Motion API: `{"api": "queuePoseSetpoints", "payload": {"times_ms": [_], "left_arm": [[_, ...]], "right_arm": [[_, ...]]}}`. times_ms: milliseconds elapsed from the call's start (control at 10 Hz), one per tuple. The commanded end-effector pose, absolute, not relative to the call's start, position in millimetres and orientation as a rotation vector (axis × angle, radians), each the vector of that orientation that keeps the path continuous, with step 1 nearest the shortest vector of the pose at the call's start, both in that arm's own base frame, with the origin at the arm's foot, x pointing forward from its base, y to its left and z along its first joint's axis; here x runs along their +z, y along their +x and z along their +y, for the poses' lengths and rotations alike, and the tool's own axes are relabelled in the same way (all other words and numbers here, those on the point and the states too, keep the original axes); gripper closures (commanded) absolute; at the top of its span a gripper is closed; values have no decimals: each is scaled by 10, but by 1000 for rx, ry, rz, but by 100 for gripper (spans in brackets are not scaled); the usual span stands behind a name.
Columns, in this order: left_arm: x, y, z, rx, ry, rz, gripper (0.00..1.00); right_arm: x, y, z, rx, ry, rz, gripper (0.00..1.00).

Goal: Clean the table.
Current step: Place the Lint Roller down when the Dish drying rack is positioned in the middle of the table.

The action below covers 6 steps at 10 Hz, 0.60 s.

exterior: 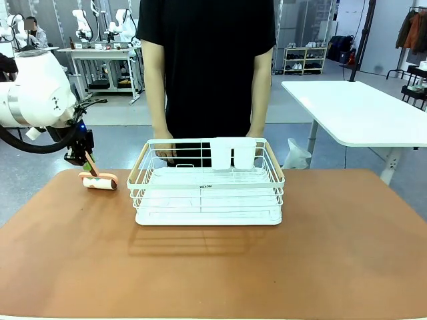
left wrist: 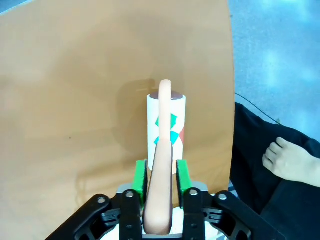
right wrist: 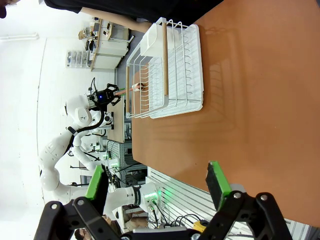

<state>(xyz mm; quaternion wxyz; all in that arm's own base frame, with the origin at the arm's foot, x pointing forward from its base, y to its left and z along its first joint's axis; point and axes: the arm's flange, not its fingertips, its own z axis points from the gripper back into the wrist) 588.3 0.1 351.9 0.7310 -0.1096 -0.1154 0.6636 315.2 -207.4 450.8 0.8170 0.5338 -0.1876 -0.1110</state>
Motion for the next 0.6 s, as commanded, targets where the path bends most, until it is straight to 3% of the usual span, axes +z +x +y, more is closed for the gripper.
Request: {"api": "queuePoseSetpoints", "payload": {"times_ms": [0,100,200,500], "left_arm": [[3510,5726,-8,1508,-242,-239,22],[3489,5661,-18,1508,-221,-228,7],[3471,5584,-44,1517,-209,-171,0],[3406,5359,-102,1548,-133,-129,0]], "right_arm": [[4543,3138,-2065,-234,1150,-411,0],[4543,3138,-2065,-234,1150,-411,0],[4543,3138,-2065,-234,1150,-411,0],[4543,3138,-2065,-234,1150,-411,0]]}}
